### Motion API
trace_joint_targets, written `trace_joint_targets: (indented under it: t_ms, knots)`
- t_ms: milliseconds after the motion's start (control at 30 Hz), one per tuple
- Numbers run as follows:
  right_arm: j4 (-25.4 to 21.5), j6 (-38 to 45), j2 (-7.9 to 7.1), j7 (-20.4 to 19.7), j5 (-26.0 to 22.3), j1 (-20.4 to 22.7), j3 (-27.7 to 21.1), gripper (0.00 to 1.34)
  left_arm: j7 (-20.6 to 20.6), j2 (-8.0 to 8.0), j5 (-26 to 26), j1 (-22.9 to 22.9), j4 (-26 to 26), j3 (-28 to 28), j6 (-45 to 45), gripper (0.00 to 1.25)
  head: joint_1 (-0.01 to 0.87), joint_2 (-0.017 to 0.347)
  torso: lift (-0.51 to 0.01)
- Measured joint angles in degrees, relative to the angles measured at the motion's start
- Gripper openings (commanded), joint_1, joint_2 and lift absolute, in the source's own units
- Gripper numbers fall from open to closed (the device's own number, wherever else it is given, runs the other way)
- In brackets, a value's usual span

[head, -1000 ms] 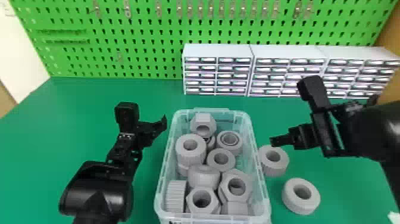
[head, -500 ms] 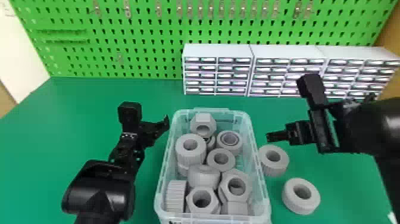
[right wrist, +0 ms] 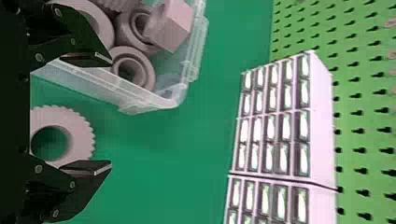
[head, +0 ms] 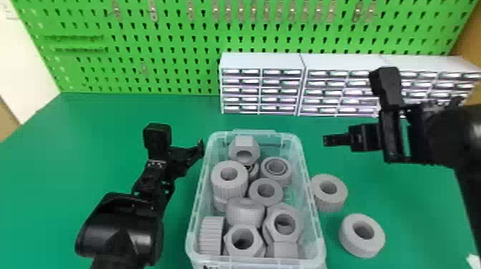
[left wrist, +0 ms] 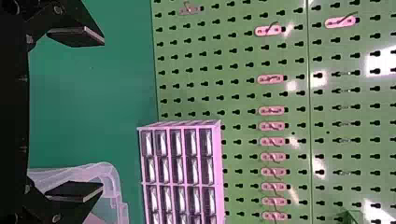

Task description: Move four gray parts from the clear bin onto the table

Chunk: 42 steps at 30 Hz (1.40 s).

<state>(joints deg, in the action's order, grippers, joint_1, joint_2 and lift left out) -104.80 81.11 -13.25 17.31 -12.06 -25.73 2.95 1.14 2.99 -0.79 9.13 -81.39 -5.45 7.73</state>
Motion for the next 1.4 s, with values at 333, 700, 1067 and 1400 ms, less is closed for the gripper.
trace_joint_targets:
  t_ms: [333,700,1067,1400]
  knots:
    - [3.5,-6.9,0.02,0.0,-2.2,-2.0,3.8,0.85,0.0,0.0,0.0,-0.2,0.0,0.1,0.0,1.07,0.693,0.072,-0.052]
    - [5.3,-9.1,0.1,0.0,-5.5,-4.4,9.5,0.85,0.1,0.0,0.0,-0.2,0.0,0.2,0.0,1.07,0.693,0.072,-0.052]
    - [7.8,-10.7,0.52,0.0,-8.2,-6.9,15.3,0.85,0.1,0.0,0.1,-0.2,0.0,0.3,0.0,1.07,0.693,0.072,-0.052]
    - [11.2,-14.1,1.4,0.0,-11.4,-9.9,20.9,0.85,0.1,0.07,0.1,-0.2,0.0,0.5,0.0,1.07,0.693,0.072,-0.052]
